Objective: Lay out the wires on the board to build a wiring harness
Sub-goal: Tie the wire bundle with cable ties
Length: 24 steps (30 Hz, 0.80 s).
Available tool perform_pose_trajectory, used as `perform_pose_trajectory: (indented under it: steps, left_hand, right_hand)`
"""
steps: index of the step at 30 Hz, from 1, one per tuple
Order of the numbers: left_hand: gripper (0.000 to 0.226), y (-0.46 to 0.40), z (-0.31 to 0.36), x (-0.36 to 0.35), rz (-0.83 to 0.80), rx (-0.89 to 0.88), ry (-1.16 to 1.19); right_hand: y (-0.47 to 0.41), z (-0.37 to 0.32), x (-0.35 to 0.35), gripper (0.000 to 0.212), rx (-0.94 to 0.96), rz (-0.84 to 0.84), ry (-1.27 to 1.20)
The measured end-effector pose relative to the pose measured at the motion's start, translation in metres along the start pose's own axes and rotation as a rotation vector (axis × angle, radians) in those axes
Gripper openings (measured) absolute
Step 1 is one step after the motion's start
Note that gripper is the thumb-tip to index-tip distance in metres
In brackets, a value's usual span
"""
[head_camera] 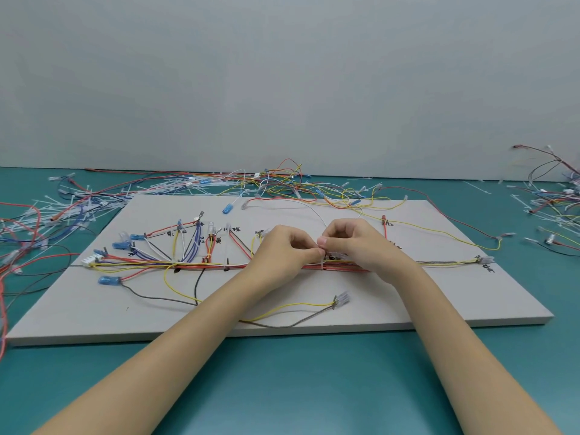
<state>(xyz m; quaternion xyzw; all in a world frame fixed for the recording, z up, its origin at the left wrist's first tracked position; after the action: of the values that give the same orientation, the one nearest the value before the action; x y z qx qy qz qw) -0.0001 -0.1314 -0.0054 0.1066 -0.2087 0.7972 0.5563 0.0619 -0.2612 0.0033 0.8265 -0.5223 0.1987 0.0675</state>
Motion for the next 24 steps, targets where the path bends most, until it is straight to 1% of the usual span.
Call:
perform_pose_trajectory:
  steps: [6, 9, 14, 19, 24]
  left_hand:
    - [0.013, 0.0024, -0.0003, -0.0034, -0.027, -0.003, -0.019]
    - [0.012, 0.0018, -0.0015, -0.0037, -0.028, -0.004, -0.035]
    - [0.008, -0.0004, -0.0032, -0.0050, -0.012, -0.022, -0.070]
    - [0.009, -0.0011, -0.0029, -0.0049, -0.035, -0.022, -0.062]
    - [0.015, 0.0000, -0.0023, -0.0049, -0.017, -0.062, -0.115]
  right_hand:
    - [-0.0005, -0.0052, 0.0050, 0.015, 0.051, 0.097, -0.059]
    - [-0.0003, -0.0071, 0.0044, 0.010, 0.061, 0.133, -0.055]
    - [0.0012, -0.0030, 0.0052, 0.011, 0.004, 0.069, -0.010]
    - [0.0011, -0.0022, 0.0040, 0.009, 0.003, 0.039, -0.004]
    - [-0.0009, -0.0027, 0.0069, 0.012, 0.013, 0.085, -0.063]
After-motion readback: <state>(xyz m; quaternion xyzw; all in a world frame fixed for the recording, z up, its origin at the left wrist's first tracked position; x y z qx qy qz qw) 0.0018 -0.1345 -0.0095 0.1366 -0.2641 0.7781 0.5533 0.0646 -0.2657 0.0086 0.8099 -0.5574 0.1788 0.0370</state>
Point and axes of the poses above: each hand's wrist, its own y-axis away from the middle knuckle, its own x-axis out of the back of the hand, z = x × y, the point moved 5 cm from there along -y, towards the middle knuckle, and after that the axes turned 10 degrees about z, right-handed, at the moved point
